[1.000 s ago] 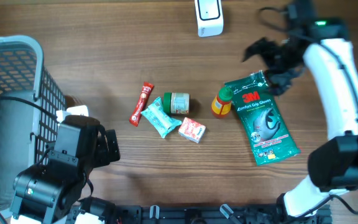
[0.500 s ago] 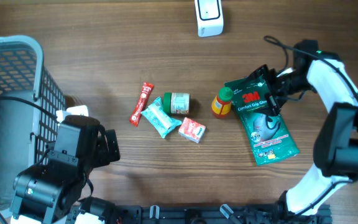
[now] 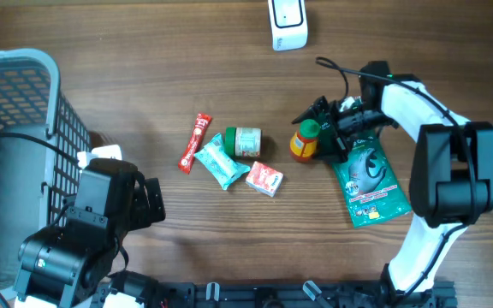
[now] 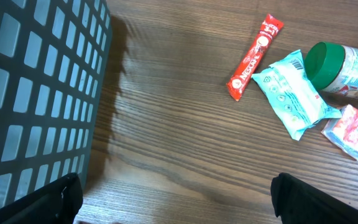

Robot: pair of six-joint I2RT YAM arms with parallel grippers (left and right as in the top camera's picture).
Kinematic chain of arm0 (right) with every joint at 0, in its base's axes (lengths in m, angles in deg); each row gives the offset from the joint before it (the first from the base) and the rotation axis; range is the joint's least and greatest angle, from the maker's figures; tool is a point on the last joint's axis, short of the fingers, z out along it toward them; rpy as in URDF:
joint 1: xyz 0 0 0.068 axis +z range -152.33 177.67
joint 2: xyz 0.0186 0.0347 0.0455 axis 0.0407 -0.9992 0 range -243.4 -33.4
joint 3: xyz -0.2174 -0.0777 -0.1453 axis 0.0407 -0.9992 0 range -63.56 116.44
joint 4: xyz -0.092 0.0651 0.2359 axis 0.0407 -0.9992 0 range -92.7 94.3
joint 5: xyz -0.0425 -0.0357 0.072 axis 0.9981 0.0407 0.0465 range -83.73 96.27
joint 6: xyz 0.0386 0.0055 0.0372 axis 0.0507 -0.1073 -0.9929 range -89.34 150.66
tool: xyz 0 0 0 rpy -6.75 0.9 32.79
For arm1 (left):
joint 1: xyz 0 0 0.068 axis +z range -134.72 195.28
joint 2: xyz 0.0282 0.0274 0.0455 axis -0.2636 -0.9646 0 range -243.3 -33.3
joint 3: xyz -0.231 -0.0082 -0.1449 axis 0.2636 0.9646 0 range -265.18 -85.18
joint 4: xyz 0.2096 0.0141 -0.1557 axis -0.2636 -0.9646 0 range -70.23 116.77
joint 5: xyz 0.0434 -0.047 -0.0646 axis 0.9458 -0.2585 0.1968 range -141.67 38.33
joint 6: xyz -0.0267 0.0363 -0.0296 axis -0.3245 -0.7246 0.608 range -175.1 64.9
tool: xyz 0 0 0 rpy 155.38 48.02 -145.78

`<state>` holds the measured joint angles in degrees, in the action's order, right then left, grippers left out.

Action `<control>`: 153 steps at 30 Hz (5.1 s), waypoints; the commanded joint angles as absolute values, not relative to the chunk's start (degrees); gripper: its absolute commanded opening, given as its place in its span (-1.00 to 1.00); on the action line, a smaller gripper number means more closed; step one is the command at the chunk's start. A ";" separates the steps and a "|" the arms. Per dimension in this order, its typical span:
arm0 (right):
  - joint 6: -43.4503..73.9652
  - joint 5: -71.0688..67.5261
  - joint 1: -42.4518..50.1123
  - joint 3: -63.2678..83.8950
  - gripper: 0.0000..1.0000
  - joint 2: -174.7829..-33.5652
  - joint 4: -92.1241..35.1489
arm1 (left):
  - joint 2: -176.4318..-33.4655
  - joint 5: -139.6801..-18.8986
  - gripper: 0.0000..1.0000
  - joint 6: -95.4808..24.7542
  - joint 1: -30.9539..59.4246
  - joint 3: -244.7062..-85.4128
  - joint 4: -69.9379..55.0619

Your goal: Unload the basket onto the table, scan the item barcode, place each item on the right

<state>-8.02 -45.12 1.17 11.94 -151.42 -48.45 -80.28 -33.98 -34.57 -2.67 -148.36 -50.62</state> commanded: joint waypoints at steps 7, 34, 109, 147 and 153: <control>-2.73 -52.32 2.97 11.72 0.89 -157.10 -49.72 | -80.28 -34.26 1.00 -33.60 -2.78 -148.47 -50.51; -11.71 -38.44 2.86 13.21 -0.36 -147.51 -55.60 | -80.28 -34.26 1.00 -33.60 -2.78 -148.47 -50.51; 25.11 -60.93 7.91 19.57 -0.23 -140.53 -61.15 | -80.28 -34.26 1.00 -33.60 -2.78 -148.47 -50.51; -15.91 -81.58 10.03 19.59 -0.85 -140.53 -59.51 | -80.28 -34.26 1.00 -33.60 -2.78 -148.47 -50.51; -10.84 -73.01 10.16 19.57 -0.91 -140.53 -37.77 | -80.28 -34.26 1.00 -33.60 -2.78 -148.47 -50.51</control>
<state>-12.37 -71.77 9.90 18.56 -141.89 -45.63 -80.28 -33.98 -34.57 -2.67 -148.36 -50.62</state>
